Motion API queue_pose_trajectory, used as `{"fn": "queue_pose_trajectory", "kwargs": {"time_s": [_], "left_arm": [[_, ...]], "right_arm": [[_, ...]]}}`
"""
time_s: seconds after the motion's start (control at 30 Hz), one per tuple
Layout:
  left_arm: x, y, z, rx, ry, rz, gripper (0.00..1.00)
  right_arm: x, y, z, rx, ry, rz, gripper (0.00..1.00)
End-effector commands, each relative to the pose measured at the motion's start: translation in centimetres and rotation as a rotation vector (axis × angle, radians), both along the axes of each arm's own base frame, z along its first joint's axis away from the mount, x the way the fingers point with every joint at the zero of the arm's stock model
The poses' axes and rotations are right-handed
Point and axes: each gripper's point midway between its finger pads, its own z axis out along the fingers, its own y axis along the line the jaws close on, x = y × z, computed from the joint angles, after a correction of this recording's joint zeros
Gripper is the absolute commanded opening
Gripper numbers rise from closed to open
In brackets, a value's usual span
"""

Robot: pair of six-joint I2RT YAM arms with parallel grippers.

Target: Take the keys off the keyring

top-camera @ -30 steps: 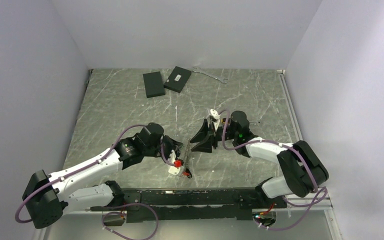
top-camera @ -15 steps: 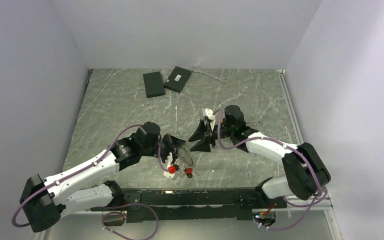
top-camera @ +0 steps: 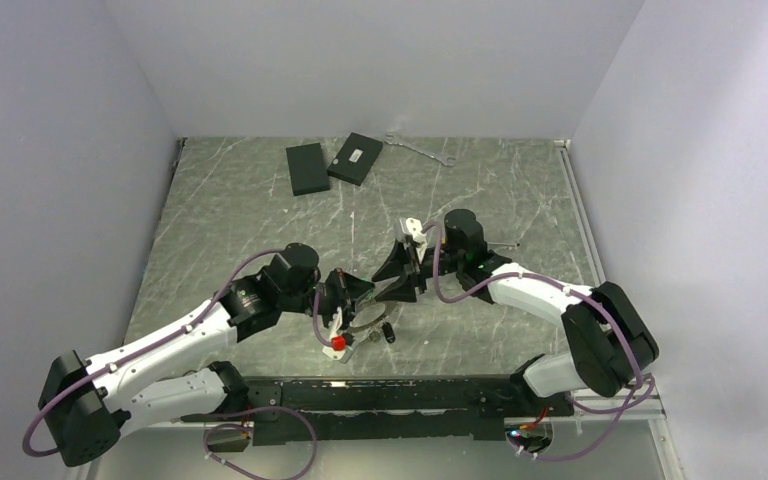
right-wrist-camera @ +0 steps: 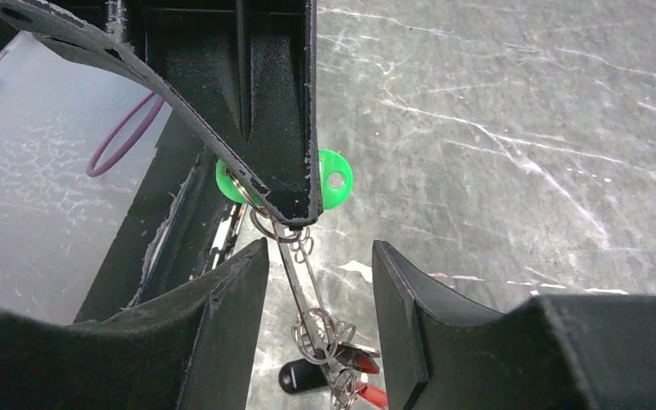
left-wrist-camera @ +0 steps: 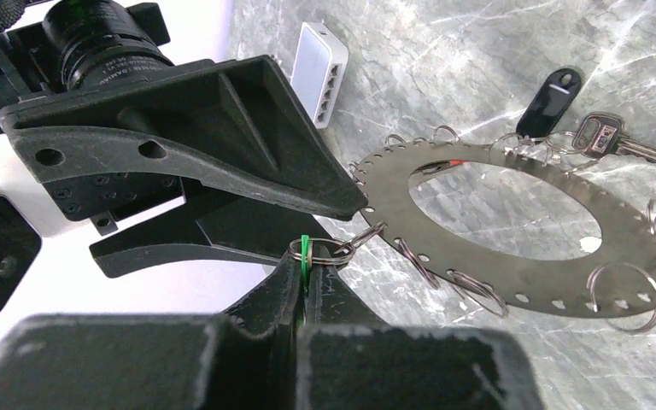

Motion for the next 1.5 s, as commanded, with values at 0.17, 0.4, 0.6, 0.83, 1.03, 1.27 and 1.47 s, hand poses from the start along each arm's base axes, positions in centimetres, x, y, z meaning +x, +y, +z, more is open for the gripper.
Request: {"fn": "queue_pose_trajectory", "kwargs": {"time_s": [0.17, 0.4, 0.6, 0.83, 1.03, 1.27, 1.47], "left_arm": [[-0.4, -0.6, 2.9, -0.083, -0.053, -0.043, 0.0], [0.0, -0.5, 3.0, -0.083, -0.051, -0.021, 0.0], [0.5, 0.1, 3.3, -0.087, -0.051, 0.027, 0.0], [0.8, 1.6, 2.2, -0.06, -0.052, 0.093, 0.0], [0.6, 2.1, 0.8, -0.031, -0.052, 0.092, 0.0], [0.8, 1.4, -0.9, -0.023, -0.036, 0.08, 0.0], [1.5, 1.0, -2.2, 0.0, -0.034, 0.089, 0.0]], "right_arm": [[-0.7, 1.2, 2.2, 0.088, -0.116, 0.089, 0.5], [-1.2, 1.3, 1.8, 0.081, -0.108, 0.104, 0.29], [-1.1, 1.1, 1.1, 0.047, -0.093, 0.086, 0.0], [0.4, 0.8, 1.3, 0.048, -0.025, -0.016, 0.0], [2.7, 0.1, 2.3, 0.124, 0.151, -0.178, 0.0], [3.3, -0.1, 4.0, 0.26, 0.274, -0.264, 0.0], [2.7, 0.3, 3.8, 0.278, 0.318, -0.264, 0.0]]}}
